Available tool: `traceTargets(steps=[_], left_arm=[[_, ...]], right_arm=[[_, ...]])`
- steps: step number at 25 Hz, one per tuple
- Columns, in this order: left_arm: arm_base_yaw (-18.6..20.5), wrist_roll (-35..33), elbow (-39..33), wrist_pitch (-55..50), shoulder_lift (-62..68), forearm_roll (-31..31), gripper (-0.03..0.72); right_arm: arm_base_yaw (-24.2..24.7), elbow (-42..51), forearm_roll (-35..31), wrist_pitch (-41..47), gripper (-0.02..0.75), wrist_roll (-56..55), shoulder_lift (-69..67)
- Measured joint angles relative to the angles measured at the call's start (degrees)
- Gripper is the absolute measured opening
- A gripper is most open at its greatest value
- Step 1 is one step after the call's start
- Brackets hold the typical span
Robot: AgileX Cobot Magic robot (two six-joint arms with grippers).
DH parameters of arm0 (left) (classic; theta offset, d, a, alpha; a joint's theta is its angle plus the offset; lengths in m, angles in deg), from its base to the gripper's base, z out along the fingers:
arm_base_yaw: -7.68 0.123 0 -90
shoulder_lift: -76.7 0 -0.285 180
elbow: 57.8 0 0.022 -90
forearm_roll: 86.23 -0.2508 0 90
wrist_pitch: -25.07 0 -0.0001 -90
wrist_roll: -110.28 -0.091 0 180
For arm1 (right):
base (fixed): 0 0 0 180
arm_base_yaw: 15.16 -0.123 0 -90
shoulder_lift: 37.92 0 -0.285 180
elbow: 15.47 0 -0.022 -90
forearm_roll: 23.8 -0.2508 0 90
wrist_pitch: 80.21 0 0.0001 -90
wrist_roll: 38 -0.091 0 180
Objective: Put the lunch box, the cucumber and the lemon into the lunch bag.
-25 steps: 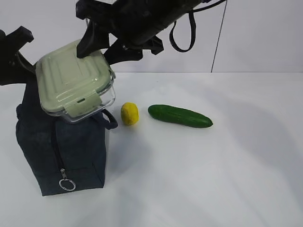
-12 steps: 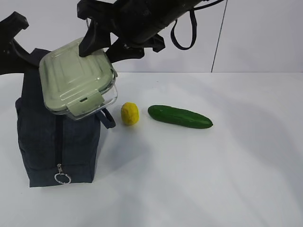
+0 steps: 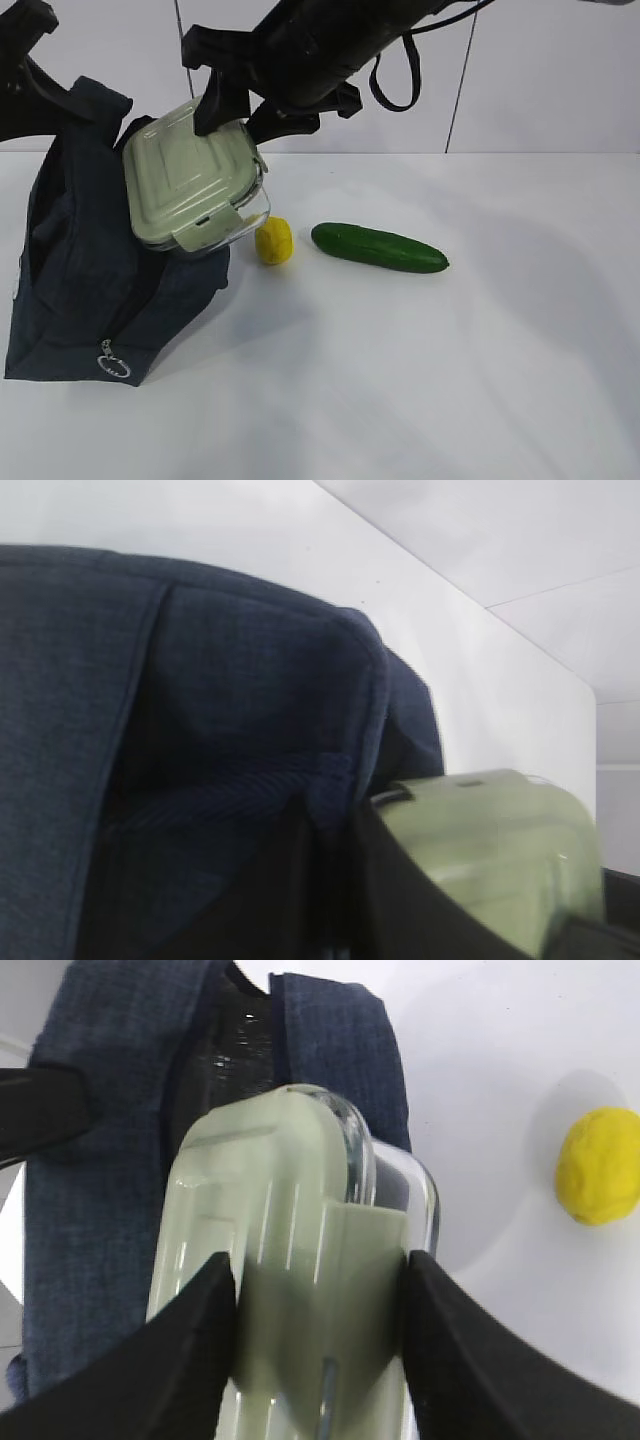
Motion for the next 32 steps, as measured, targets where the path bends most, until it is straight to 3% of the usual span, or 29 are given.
traceTargets(steps=[11,18,32], left_arm=[[-4.1,0.0,0.0,2.0,0.0,2.5,0.028],[-4.3,0.0,0.0,2.6,0.0,6.3,0.027],[-4.3,-0.1,0.0,2.8,0.1,11.6,0.027]], right_arm=[[0.0,0.0,0.0,-5.2,0.391,-0.2,-2.0],[0.0,0.0,-1.3,-6.8,0.391,1.7,-3.0],[-0.3,0.0,-12.9,-12.1,0.390,13.5,-6.0]])
